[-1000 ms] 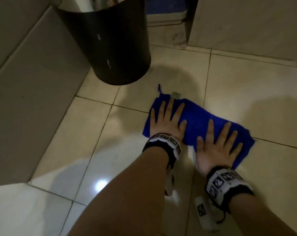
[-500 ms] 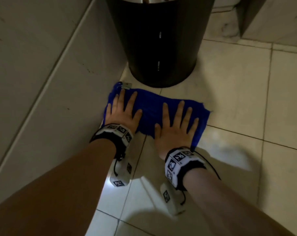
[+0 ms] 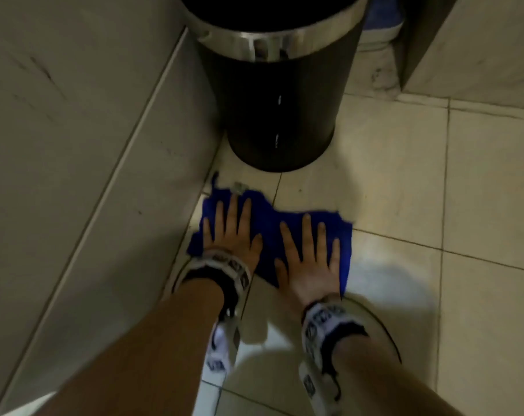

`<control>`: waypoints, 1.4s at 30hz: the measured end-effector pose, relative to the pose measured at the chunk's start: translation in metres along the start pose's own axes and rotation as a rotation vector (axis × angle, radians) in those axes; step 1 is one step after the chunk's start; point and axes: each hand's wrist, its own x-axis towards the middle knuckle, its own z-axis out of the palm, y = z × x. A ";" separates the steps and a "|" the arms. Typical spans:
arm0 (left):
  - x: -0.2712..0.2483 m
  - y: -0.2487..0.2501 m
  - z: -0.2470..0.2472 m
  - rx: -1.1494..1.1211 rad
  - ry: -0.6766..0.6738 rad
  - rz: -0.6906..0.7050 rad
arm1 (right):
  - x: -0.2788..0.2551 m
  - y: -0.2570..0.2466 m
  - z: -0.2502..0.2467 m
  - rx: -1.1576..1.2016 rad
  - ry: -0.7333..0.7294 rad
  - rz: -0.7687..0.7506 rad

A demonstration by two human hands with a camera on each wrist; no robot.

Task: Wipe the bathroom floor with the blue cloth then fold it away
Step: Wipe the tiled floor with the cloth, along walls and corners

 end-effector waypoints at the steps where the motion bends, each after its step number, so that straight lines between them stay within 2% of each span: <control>1: -0.017 0.005 0.007 -0.007 -0.055 -0.010 | -0.019 0.006 0.003 0.004 -0.010 -0.001; 4: -0.069 0.026 0.033 -0.039 -0.185 -0.019 | -0.079 0.029 0.006 0.037 -0.039 -0.014; 6: -0.100 0.044 0.055 -0.076 -0.097 0.012 | -0.112 0.050 0.007 0.025 -0.070 0.016; 9: -0.132 0.082 0.076 -0.146 -0.002 0.024 | -0.155 0.085 0.008 0.087 -0.055 0.244; 11: -0.153 0.115 0.091 -0.124 0.020 0.110 | -0.180 0.105 0.006 0.123 -0.021 0.393; 13: -0.172 0.141 0.096 -0.118 0.004 0.171 | -0.197 0.121 0.001 0.105 -0.009 0.467; 16: -0.179 0.158 0.104 -0.155 -0.035 0.165 | -0.207 0.137 -0.004 0.046 -0.042 0.475; 18: -0.178 0.157 0.110 -0.168 -0.024 0.149 | -0.207 0.136 -0.002 0.017 -0.001 0.477; 21: -0.175 0.158 0.111 -0.161 -0.078 0.136 | -0.206 0.135 0.005 -0.011 0.059 0.480; 28: -0.177 0.160 0.111 -0.116 -0.052 0.118 | -0.206 0.134 0.009 -0.017 0.116 0.458; 35: -0.180 0.162 0.115 -0.094 0.054 0.126 | -0.211 0.138 0.013 0.021 0.068 0.420; 39: -0.183 0.162 0.113 -0.086 0.027 0.074 | -0.213 0.141 0.011 0.059 0.016 0.362; 42: -0.181 0.163 0.110 -0.058 0.019 0.029 | -0.214 0.144 0.013 0.061 0.038 0.337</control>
